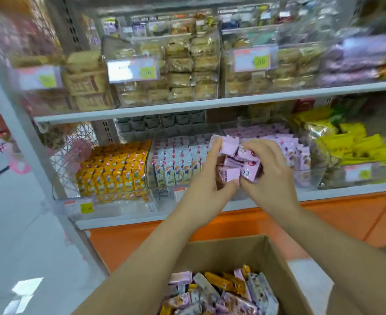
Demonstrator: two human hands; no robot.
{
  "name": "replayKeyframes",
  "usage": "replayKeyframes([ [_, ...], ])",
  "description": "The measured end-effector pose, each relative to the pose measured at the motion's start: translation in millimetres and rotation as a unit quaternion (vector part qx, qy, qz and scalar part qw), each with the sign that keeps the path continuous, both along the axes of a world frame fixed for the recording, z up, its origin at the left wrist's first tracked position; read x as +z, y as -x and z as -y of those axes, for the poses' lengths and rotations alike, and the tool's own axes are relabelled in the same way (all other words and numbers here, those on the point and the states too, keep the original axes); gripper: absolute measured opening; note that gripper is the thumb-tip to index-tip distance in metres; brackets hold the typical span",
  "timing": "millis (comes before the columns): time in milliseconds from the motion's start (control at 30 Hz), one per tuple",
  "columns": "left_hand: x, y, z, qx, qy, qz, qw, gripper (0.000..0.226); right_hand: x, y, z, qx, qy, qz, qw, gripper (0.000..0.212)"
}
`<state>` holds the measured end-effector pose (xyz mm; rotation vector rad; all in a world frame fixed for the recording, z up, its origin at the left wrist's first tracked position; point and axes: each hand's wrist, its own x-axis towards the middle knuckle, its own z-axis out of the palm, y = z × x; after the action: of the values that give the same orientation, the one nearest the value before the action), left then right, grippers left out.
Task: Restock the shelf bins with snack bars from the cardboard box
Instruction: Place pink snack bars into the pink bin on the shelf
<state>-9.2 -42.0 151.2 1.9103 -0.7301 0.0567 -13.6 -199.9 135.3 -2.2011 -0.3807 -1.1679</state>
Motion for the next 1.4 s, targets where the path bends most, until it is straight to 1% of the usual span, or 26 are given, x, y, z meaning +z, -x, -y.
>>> replayKeyframes([
  [133, 3, -30, 44, -0.026, -0.020, 0.019, 0.999, 0.081, -5, -31, 43, -0.025, -0.003, 0.038, 0.999, 0.053],
  [233, 6, -61, 79, -0.041, -0.022, 0.007, 0.999, 0.082, -9, -65, 76, -0.045, -0.015, 0.059, 0.997, 0.059],
  [333, 6, -99, 110, -0.043, -0.029, 0.004, 0.999, 0.082, -15, -102, 103, -0.056, -0.020, 0.052, 0.997, 0.064],
  [400, 5, -123, 125, -0.035, -0.041, 0.013, 0.998, 0.079, -18, -127, 118, -0.061, -0.002, 0.031, 0.998, 0.073],
  [467, 5, -146, 137, -0.023, -0.045, 0.030, 0.998, 0.071, -20, -151, 128, -0.082, 0.023, -0.002, 0.996, 0.079],
  [567, 6, -173, 152, -0.002, -0.063, 0.033, 0.997, 0.058, -24, -180, 139, -0.126, 0.019, -0.053, 0.991, 0.069],
  [633, 4, -185, 158, 0.014, -0.101, 0.033, 0.994, 0.050, -27, -191, 145, -0.141, 0.017, -0.079, 0.987, 0.060],
  [700, 1, -195, 162, 0.026, -0.144, 0.035, 0.989, 0.044, -28, -196, 151, -0.165, 0.040, -0.117, 0.978, 0.053],
  [733, -1, -199, 163, 0.036, -0.169, 0.034, 0.984, 0.046, -28, -197, 154, -0.173, 0.053, -0.146, 0.973, 0.050],
  [800, -3, -203, 166, 0.056, -0.206, 0.028, 0.977, 0.059, -27, -195, 158, -0.179, 0.076, -0.201, 0.960, 0.050],
  [867, -4, -206, 170, 0.078, -0.213, 0.037, 0.973, 0.074, -26, -190, 163, -0.181, 0.103, -0.243, 0.947, 0.053],
  [900, -4, -206, 170, 0.087, -0.212, 0.046, 0.972, 0.079, -25, -188, 165, -0.179, 0.113, -0.260, 0.942, 0.056],
  [967, -4, -204, 169, 0.095, -0.215, 0.065, 0.970, 0.076, -21, -183, 171, -0.180, 0.124, -0.283, 0.934, 0.060],
  [1133, -3, -186, 160, 0.076, -0.225, 0.099, 0.966, 0.054, -9, -170, 184, -0.167, 0.113, -0.292, 0.935, 0.064],
  [1200, -3, -181, 157, 0.073, -0.241, 0.112, 0.961, 0.049, -5, -166, 187, -0.150, 0.105, -0.295, 0.938, 0.063],
  [1333, -3, -175, 154, 0.075, -0.248, 0.128, 0.957, 0.054, 1, -160, 191, -0.120, 0.047, -0.298, 0.946, 0.053],
  [1400, -4, -173, 155, 0.071, -0.250, 0.139, 0.956, 0.057, 4, -158, 193, -0.117, 0.013, -0.262, 0.958, 0.046],
])
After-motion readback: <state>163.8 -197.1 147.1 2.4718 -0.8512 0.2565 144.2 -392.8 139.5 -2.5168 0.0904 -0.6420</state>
